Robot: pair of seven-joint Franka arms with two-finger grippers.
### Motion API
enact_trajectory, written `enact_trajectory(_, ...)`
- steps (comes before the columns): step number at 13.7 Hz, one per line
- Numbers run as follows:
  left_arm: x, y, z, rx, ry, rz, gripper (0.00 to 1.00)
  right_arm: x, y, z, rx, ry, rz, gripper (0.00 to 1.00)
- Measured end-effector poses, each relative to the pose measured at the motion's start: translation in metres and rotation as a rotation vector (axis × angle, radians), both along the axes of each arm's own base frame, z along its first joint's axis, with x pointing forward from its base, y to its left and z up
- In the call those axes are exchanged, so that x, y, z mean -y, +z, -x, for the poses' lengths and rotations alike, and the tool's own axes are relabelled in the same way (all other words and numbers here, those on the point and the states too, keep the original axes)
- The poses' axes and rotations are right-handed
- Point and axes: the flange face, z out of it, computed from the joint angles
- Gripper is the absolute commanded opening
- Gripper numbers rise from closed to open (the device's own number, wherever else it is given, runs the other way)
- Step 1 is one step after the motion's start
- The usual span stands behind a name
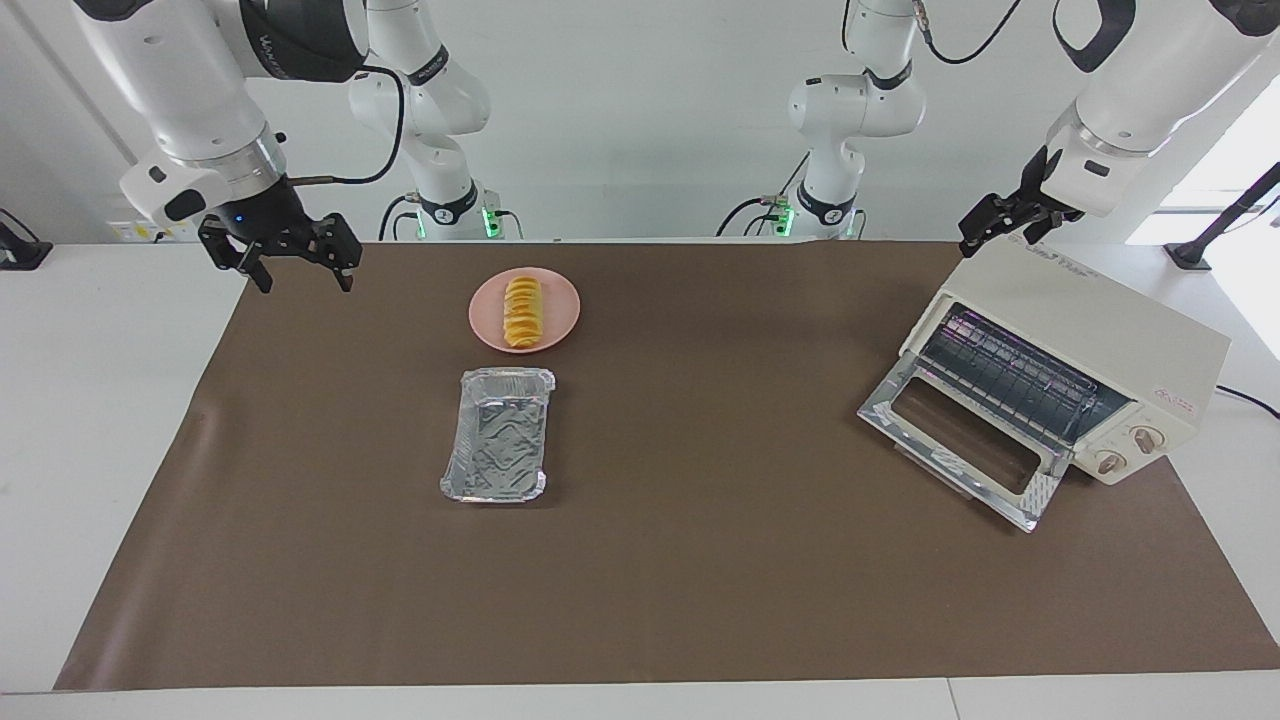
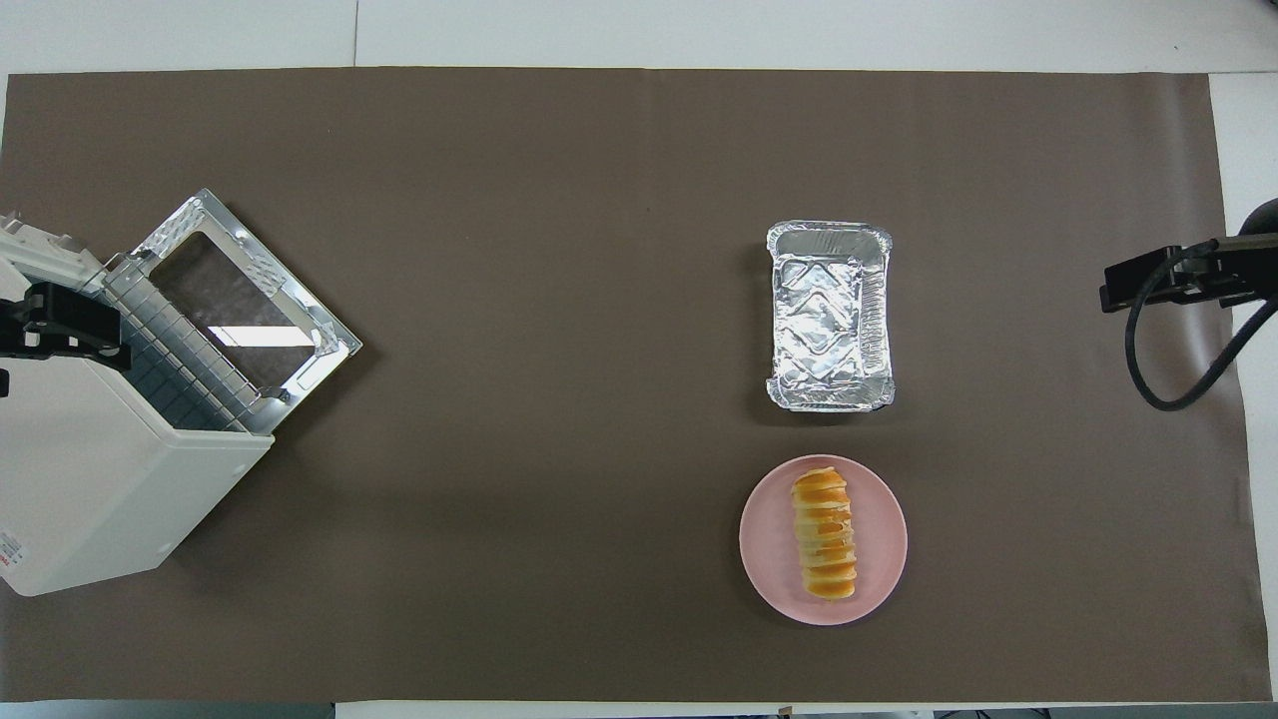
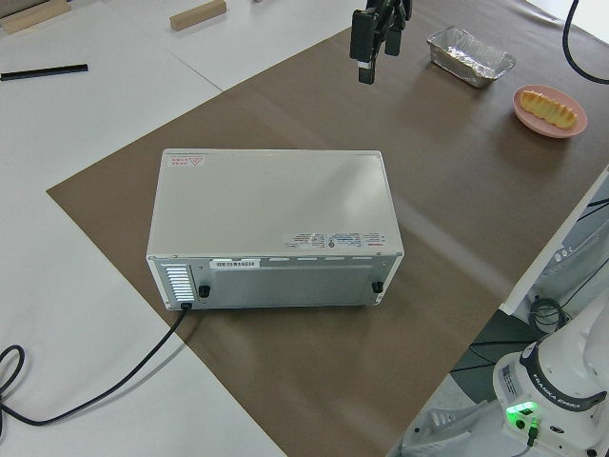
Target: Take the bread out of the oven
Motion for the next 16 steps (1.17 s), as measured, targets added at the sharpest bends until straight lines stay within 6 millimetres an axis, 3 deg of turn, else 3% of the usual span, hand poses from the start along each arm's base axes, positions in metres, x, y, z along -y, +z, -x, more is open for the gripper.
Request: enact_trajectory(16,0.0000,0.0000,0.0000,0.000,0.000,0.000,1.00,-0.0006,0.0068,0.0068,-0.039,-0.001,0.000,1.00)
